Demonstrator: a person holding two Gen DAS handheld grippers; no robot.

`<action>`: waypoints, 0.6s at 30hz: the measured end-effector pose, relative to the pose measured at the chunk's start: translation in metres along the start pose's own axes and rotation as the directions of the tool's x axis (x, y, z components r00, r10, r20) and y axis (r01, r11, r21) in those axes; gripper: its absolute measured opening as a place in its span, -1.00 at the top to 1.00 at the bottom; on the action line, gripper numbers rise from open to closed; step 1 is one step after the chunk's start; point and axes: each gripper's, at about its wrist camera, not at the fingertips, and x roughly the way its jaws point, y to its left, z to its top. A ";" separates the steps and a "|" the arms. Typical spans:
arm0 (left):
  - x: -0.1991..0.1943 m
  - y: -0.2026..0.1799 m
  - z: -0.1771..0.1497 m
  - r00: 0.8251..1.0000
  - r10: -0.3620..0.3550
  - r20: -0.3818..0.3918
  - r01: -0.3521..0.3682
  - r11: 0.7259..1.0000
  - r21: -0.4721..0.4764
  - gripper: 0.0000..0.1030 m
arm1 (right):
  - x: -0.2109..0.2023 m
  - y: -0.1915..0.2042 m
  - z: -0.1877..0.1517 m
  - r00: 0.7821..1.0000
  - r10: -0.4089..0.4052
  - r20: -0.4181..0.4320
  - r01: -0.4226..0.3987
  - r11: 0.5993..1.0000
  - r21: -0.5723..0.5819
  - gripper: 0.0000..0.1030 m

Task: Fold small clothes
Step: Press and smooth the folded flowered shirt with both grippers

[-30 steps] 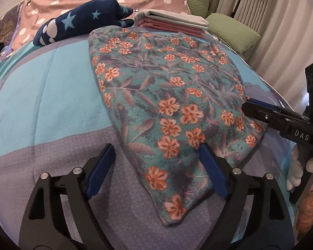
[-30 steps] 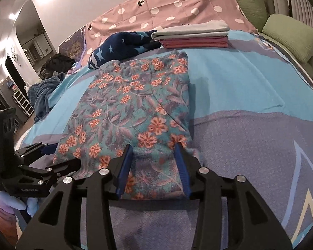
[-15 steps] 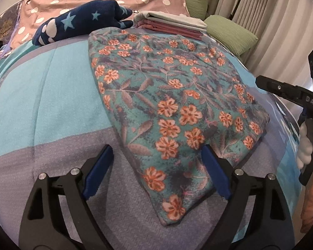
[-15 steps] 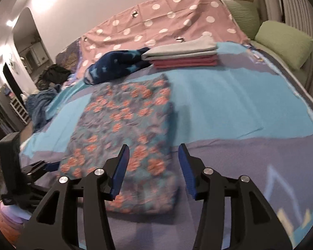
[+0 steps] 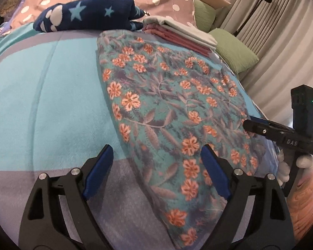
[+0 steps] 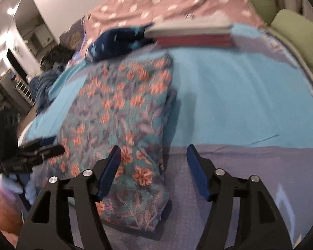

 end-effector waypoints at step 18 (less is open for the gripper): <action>0.030 0.004 0.033 1.000 -0.017 -0.018 0.018 0.999 0.041 -0.70 | 0.043 -0.012 0.047 0.986 0.160 -0.042 -0.161 0.987 -0.028 -0.38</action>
